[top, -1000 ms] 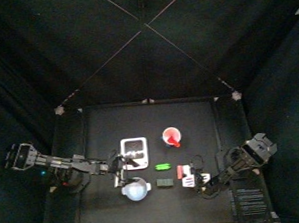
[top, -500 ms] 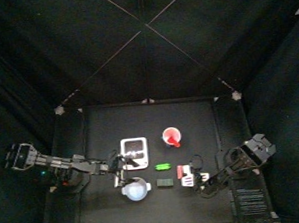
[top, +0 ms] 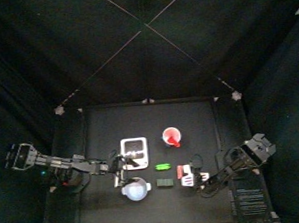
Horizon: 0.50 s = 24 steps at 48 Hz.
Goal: Grab rice
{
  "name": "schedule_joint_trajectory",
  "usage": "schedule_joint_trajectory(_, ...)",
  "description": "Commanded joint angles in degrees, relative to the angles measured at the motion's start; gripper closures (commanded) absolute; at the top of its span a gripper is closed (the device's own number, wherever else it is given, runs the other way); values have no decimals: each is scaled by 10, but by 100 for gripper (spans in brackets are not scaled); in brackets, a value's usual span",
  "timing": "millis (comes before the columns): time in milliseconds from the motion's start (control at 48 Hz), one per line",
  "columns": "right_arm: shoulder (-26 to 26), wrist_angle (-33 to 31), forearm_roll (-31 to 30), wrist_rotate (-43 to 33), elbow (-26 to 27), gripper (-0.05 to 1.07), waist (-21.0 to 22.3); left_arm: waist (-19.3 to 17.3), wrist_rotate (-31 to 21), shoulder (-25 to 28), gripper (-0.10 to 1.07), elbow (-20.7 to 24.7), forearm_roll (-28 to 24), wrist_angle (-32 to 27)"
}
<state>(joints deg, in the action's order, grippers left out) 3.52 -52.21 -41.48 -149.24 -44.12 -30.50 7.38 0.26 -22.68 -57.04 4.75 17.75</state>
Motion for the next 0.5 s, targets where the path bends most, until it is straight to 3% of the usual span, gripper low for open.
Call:
schedule_joint_trajectory(0, -25, -11, -9, 1, 11, 38, 2, -2, 0, -3, -5, 8, 1, 2)
schedule_joint_trajectory(479, -33, -11, -42, -1, 33, 38, 2, -2, -1, -11, -5, 5, 0, 2)
